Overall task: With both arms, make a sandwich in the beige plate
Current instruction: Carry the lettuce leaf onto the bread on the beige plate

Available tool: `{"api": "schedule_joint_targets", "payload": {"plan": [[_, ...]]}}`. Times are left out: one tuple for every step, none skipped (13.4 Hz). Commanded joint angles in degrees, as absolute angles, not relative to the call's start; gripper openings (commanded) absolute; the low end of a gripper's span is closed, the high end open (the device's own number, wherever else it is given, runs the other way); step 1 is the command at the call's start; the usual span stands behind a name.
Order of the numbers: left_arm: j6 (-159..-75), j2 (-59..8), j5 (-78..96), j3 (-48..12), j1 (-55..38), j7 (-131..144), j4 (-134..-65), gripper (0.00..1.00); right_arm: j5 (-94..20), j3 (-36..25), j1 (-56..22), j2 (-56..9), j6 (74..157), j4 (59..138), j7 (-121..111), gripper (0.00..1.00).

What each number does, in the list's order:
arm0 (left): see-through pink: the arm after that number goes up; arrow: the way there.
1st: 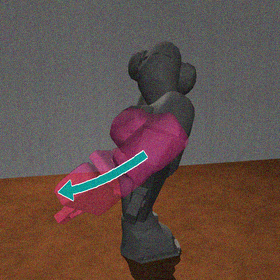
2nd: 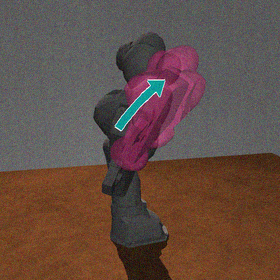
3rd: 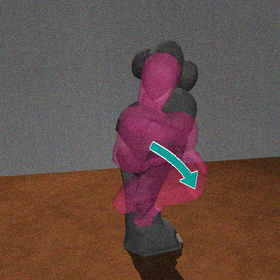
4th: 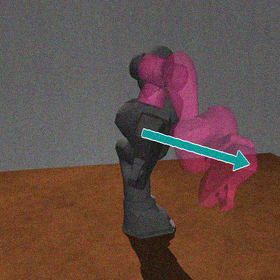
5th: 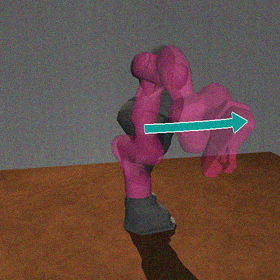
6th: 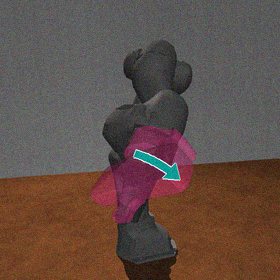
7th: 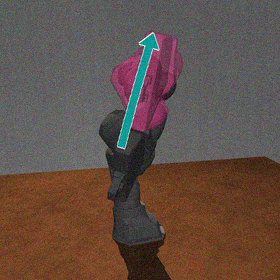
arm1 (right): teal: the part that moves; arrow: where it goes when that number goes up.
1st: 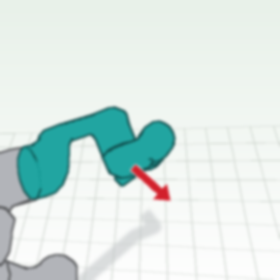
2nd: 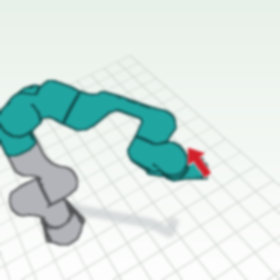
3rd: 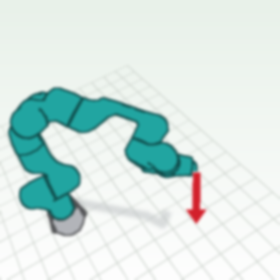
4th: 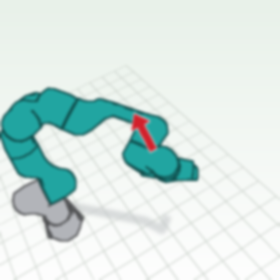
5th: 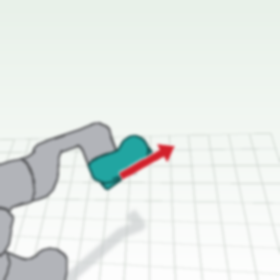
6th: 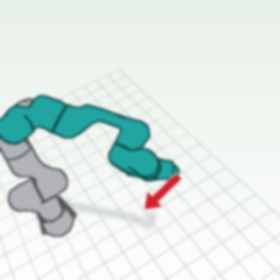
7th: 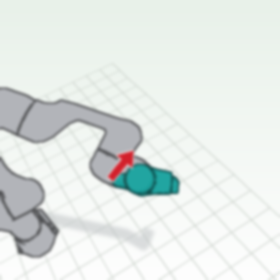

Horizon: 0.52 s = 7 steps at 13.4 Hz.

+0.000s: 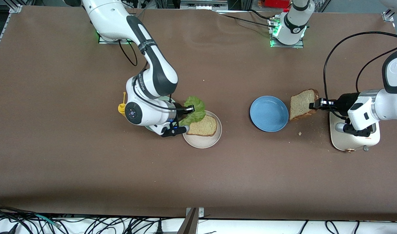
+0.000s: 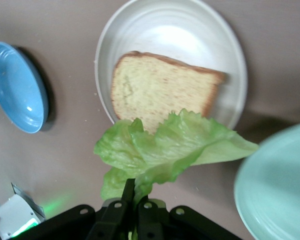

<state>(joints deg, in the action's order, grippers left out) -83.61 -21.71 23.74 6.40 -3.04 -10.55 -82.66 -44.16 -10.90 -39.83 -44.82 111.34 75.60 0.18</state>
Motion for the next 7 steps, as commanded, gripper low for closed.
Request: {"api": "schedule_joint_targets", "payload": {"plan": [[-82.6,-22.2,25.8,6.7,-3.2,-9.8,-81.7,0.00,-45.7,-10.3,-40.9,-46.8,116.3,75.4,-3.7,0.00],[-82.6,-22.3,26.9,6.7,-3.2,-9.8,-81.7,0.00,-45.5,-10.3,-41.9,-47.2,118.9,75.6,-3.8,0.00],[-82.6,-22.6,27.9,6.7,-3.2,-9.7,-81.7,0.00,-45.3,-10.3,-42.3,-47.7,119.9,76.1,-4.1,0.00],[-82.6,-22.8,28.2,6.7,-3.2,-9.8,-81.7,0.00,-45.7,-10.3,-43.1,-47.9,120.3,76.2,-5.1,0.00],[-82.6,-23.2,28.8,6.7,-3.2,-9.7,-81.7,0.00,-46.0,-10.3,-42.8,-48.0,120.4,76.2,-6.4,0.00],[-82.6,-23.6,30.0,6.7,-3.2,-9.8,-81.7,0.00,-46.0,-10.3,-42.6,-48.5,120.7,76.2,-8.0,0.00],[-82.6,-24.0,31.0,6.6,-3.2,-9.8,-81.7,0.00,-46.1,-10.3,-43.1,-49.0,123.2,76.2,-8.9,0.00]]}}
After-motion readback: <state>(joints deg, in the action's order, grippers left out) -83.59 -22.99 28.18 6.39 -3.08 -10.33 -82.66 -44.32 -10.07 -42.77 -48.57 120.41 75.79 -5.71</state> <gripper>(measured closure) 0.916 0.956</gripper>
